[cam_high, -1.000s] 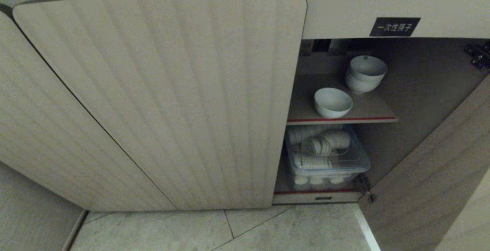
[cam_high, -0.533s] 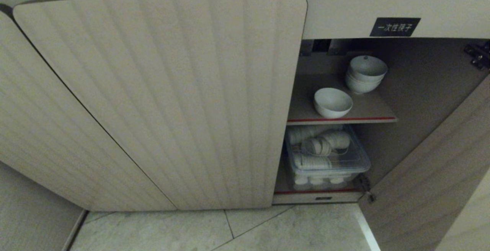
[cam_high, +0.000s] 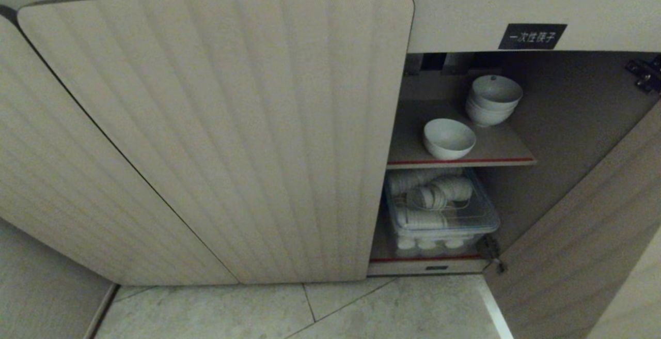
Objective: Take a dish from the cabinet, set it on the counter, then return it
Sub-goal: Close the cabinet door
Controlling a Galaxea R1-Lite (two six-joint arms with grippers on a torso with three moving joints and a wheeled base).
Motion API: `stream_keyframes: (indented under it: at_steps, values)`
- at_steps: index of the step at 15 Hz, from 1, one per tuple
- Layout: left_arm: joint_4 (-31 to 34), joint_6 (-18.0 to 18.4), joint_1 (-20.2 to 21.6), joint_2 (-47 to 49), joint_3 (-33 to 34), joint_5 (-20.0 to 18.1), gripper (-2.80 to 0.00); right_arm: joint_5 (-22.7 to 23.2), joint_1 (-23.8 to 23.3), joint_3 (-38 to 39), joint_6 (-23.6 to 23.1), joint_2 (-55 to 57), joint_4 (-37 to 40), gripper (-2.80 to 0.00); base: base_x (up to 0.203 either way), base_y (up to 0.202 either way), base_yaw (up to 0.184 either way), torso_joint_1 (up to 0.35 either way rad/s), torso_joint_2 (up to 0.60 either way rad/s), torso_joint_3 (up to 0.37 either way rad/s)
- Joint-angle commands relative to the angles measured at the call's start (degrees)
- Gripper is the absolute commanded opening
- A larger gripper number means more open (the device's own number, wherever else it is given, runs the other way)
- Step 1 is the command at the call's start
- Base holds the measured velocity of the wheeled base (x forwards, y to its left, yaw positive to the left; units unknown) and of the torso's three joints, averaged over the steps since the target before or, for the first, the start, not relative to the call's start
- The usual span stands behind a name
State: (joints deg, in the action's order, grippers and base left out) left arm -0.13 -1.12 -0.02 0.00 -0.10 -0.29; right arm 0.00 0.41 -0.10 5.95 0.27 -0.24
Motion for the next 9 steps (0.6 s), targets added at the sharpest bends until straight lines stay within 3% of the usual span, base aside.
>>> stream_keyframes:
  at_steps: [1,9]
  values:
    - [0.0,0.0,0.0,0.0,0.0,0.0,-2.8,0.0,0.0,-0.1,0.0,-0.3,0.0,-2.8,0.0,0.0,0.0,0.0,0.0,0.0]
    - [0.0,0.0,-0.1,0.0,0.0,-0.1,-2.8,0.0,0.0,-0.1,0.0,-0.3,0.0,-2.8,0.0,0.0,0.0,0.0,0.0,0.0]
